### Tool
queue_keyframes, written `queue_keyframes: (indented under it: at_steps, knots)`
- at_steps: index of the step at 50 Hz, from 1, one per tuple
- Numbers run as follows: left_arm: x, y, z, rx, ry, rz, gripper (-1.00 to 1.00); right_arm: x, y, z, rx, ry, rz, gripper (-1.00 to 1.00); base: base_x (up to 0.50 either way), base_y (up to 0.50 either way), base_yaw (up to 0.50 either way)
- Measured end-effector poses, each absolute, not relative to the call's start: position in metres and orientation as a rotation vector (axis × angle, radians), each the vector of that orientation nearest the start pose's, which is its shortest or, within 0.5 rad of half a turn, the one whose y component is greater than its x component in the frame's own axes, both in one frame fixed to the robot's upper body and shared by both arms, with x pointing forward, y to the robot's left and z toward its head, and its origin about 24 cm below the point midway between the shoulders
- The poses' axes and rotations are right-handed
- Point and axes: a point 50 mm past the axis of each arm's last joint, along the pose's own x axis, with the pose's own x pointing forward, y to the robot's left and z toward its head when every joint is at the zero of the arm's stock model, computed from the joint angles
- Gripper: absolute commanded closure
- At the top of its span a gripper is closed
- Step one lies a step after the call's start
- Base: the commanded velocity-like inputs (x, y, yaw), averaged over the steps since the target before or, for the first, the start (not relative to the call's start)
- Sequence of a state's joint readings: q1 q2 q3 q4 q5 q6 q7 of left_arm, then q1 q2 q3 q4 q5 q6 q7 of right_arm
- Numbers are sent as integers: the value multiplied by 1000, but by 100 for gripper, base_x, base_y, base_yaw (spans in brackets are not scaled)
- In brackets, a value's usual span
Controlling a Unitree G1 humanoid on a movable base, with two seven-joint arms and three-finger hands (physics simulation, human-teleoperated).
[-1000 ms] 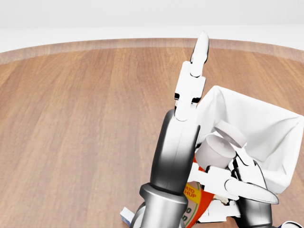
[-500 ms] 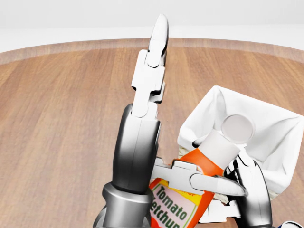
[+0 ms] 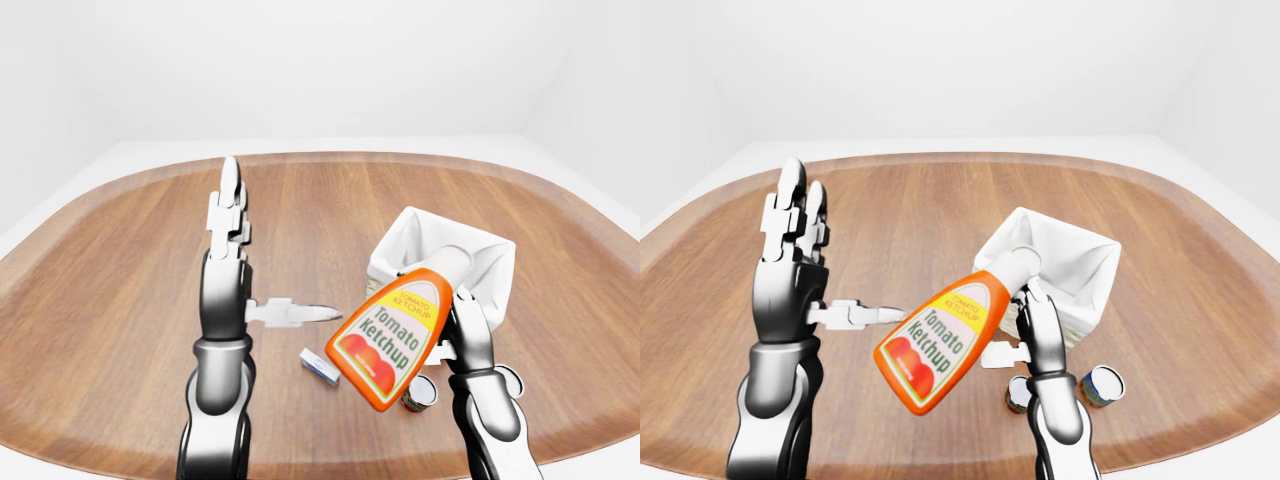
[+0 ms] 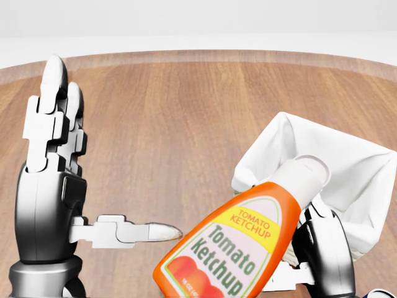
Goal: Pick up the ketchup, and put it in the basket.
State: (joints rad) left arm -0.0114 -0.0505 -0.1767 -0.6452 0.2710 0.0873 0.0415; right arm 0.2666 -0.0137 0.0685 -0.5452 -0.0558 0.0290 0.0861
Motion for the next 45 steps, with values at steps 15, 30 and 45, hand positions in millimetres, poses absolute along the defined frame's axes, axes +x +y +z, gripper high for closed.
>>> queue_keyframes:
  at_steps: [15, 30, 45]
  knots:
    - [222, 166, 153, 190, -442, 145, -100, 196, -146, 108, -73, -257, 73, 100, 0, 0, 0]
    - [219, 200, 100, 219, -289, 248, -100, 196, -147, 109, -73, -259, 70, 100, 0, 0, 0]
    - [215, 222, 51, 170, -72, 296, -100, 196, -146, 108, -77, -257, 72, 100, 0, 0, 0]
